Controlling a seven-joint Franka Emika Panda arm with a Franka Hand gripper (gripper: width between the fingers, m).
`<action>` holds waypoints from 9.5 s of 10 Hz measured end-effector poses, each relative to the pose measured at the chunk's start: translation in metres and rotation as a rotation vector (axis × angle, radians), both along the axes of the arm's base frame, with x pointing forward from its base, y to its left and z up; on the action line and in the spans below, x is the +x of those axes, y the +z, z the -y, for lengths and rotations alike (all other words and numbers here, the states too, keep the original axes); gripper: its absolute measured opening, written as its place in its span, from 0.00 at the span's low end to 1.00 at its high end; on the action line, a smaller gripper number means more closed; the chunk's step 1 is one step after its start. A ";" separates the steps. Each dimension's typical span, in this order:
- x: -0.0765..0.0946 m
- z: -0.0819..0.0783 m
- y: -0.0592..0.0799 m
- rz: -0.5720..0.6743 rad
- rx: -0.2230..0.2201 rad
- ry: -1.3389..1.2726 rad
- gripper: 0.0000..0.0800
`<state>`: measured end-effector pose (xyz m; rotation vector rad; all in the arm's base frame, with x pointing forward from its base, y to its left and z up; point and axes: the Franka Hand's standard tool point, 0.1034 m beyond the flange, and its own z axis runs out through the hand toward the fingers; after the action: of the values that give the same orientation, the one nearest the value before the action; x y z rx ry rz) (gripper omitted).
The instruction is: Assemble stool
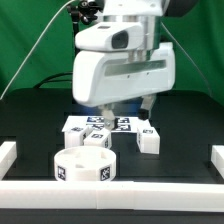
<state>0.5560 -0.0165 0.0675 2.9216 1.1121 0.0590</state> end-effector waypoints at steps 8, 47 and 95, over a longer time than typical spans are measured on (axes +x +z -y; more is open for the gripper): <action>-0.004 0.003 -0.022 -0.013 0.004 0.004 0.81; 0.040 -0.142 -0.055 -0.019 0.043 -0.044 0.04; -0.065 -0.049 -0.032 -0.867 -0.241 -0.817 0.81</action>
Offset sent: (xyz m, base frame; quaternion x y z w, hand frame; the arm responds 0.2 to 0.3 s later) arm 0.0000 0.0000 0.0000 0.0000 0.0000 0.0000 1.0000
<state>0.4911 0.0326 0.0360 2.9084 -0.1963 -1.3034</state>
